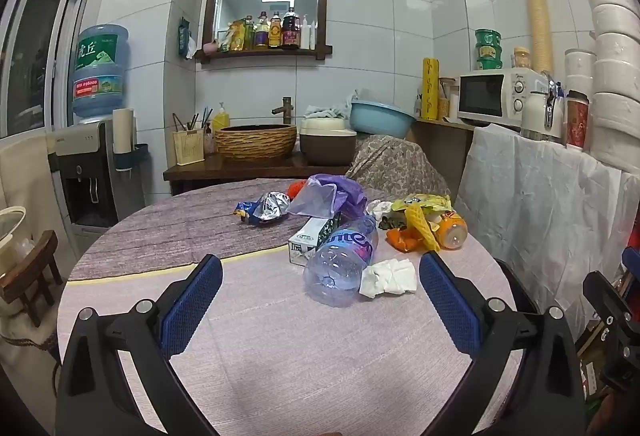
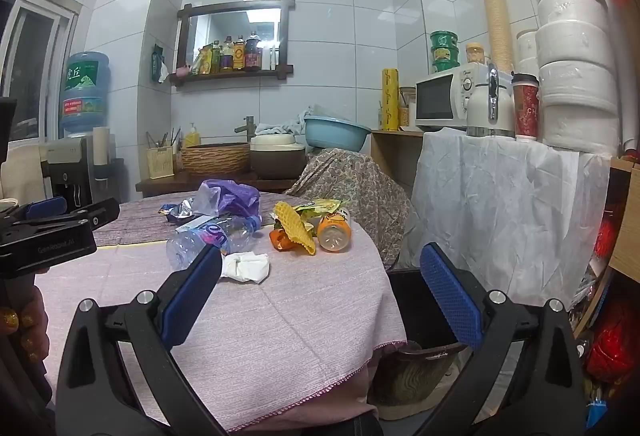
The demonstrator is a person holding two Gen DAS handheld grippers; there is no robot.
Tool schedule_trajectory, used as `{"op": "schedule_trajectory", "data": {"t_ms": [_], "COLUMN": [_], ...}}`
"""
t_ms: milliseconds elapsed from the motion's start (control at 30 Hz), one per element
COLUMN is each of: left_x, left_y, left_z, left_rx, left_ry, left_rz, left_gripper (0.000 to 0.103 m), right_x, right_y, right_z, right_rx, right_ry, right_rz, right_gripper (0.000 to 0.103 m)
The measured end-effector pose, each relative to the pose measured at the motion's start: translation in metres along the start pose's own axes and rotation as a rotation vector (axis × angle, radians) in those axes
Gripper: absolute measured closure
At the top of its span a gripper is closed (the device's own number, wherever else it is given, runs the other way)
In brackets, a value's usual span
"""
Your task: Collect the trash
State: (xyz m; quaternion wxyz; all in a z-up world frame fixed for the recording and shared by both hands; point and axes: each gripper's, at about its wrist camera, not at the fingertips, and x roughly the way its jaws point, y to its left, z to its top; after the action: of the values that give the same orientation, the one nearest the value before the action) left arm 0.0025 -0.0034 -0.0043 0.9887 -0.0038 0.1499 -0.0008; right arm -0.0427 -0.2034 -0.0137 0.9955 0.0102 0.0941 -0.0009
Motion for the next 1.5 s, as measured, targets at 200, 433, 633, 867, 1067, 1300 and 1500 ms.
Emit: {"op": "schedule_trajectory", "data": {"t_ms": [200, 433, 633, 867, 1067, 1300, 1500], "left_x": [0.0011, 0.0007, 0.0005, 0.0011, 0.0011, 0.0013, 0.0016], "left_y": [0.0003, 0.0003, 0.001, 0.0024, 0.0024, 0.0029, 0.0027], "left_z": [-0.0002, -0.0005, -0.0005, -0.0006, -0.0011, -0.0018, -0.002], "left_rx": [0.001, 0.002, 0.0, 0.0, 0.002, 0.004, 0.003], "left_ry": [0.008, 0.008, 0.009, 0.014, 0.014, 0.015, 0.018], "left_rz": [-0.006, -0.005, -0.006, -0.006, -0.005, -0.006, -0.005], "left_gripper": [0.005, 0.005, 0.005, 0.005, 0.005, 0.005, 0.005], "right_x": [-0.0009, -0.0042, 0.0009, 0.0013, 0.0013, 0.0012, 0.002], "right_y": [-0.0015, 0.0004, 0.0013, 0.0006, 0.0006, 0.0002, -0.0002], "right_z": [0.0007, -0.0033, -0.001, -0.001, -0.0011, -0.0001, 0.0012], "right_rx": [0.002, 0.002, 0.004, 0.005, 0.008, 0.01, 0.011], "right_ry": [0.001, 0.002, 0.002, 0.004, 0.007, 0.009, 0.013], "right_rz": [0.0, 0.001, 0.004, 0.005, 0.005, 0.006, 0.007], "right_gripper": [0.005, 0.005, 0.005, 0.005, 0.005, 0.005, 0.005]}}
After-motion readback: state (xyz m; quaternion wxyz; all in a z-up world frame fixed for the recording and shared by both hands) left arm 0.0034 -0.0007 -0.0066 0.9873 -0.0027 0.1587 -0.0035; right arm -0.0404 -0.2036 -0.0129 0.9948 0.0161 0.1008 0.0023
